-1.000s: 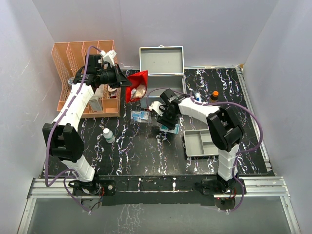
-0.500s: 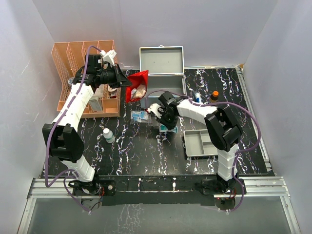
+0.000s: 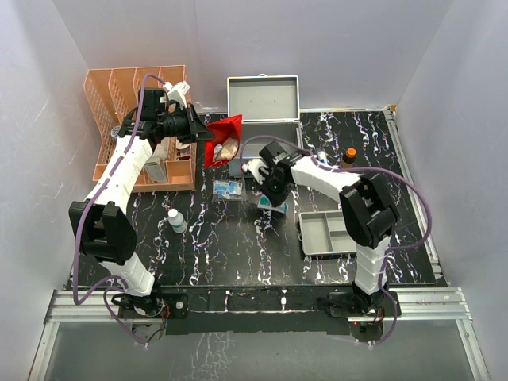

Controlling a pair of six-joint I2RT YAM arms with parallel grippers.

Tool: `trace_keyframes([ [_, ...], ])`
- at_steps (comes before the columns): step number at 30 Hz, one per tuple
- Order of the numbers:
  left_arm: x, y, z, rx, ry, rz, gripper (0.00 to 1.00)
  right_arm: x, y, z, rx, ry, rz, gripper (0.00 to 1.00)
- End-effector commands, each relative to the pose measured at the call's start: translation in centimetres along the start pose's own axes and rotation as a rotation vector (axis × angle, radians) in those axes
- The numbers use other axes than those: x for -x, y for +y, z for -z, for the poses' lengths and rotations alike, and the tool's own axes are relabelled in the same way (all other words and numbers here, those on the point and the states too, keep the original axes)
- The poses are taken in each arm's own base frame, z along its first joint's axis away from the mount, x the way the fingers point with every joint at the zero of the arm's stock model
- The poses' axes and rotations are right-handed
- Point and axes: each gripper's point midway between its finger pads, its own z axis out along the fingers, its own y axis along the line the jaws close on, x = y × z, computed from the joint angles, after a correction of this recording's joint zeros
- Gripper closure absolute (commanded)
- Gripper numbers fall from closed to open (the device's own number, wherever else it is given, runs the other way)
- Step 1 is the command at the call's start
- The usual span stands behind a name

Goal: Organize the medicine kit
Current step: Pick up the medical item at the center of the board.

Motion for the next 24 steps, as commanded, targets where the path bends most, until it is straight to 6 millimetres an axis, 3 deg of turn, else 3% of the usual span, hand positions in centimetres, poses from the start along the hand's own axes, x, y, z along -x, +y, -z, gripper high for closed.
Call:
trace_keyframes([
  [1,0.6,-1.5,1.1,-0.029,-0.026,-0.03,1.0,7.7,-0.9,9.2,-0.077,-0.291,-0.095,1.0],
  [6,0.9,-1.3,0.8,-0.02,-0.034,-0.021,1.0,11.5,-0.8,14.9,-0.107,-0.466,-0.22,1.0],
  [11,1.0,-1.1,0.7,-0.012,-0.04,-0.018,1.0,15.6,-0.4,19.0,-0.072,-0.676,-0.36,1.0],
  [24,1.1,-1.4,1.1,-0.014,-0.06,-0.013,1.0,23.1,1.9,22.7,0.263,-1.043,-0.67,1.0],
])
